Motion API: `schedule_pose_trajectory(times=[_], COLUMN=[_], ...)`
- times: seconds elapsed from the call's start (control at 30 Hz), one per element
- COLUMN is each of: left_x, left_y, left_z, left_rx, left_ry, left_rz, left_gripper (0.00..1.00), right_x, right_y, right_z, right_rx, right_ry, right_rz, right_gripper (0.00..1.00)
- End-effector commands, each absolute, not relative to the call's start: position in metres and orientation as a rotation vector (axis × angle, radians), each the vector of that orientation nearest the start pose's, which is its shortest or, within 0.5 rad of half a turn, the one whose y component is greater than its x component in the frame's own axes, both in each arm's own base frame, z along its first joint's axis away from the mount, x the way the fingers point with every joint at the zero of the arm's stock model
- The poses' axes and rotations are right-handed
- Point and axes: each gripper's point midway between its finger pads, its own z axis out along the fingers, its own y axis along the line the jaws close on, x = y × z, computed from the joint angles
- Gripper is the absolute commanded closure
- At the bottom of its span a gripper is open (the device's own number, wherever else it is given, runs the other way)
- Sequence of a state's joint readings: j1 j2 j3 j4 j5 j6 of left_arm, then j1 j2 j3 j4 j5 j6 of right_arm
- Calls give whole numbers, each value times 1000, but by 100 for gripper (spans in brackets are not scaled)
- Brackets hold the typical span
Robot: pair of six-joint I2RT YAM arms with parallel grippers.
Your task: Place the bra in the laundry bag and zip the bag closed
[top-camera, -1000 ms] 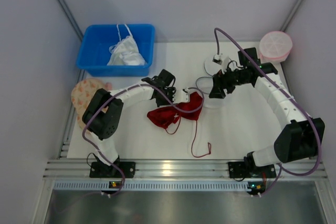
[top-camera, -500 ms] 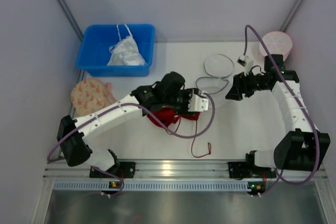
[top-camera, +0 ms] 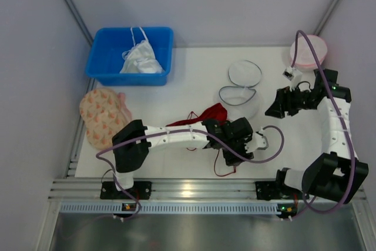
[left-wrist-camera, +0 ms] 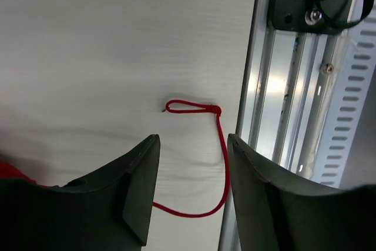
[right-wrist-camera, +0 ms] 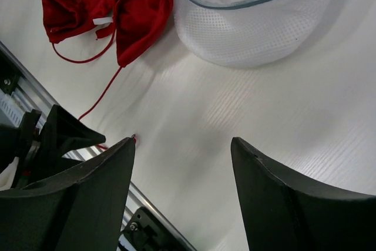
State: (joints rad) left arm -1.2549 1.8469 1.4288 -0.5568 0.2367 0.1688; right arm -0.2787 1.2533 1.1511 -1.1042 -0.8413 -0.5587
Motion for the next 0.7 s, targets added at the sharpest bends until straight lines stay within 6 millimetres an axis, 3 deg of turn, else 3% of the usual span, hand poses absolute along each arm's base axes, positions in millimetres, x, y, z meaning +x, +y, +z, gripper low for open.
schedule_pose_trajectory(times=[0.0, 0.03, 0.2, 0.57, 0.67], left_x=[110, 110, 119, 118, 120], left_y=[-456, -458, -457, -441, -438], left_z=[117, 104, 78, 38, 29], left_rx=[1576, 1547, 1503, 1552, 1583], left_ry=[2124, 2195, 2293, 2371, 2366], left_rz=[-735, -714, -607, -486, -454], left_gripper=[45, 45, 47, 50, 55], right_x=[245, 245, 243, 237, 236], right_y=[50, 50, 50, 47, 46], right_z=[200, 198, 191, 177, 176], right_rx=[-556, -556, -545, -549, -545], right_ry=[2264, 2264, 2270, 2286, 2290], right_rz=[795, 795, 809, 823, 826], right_gripper=[33, 33, 33, 34, 34])
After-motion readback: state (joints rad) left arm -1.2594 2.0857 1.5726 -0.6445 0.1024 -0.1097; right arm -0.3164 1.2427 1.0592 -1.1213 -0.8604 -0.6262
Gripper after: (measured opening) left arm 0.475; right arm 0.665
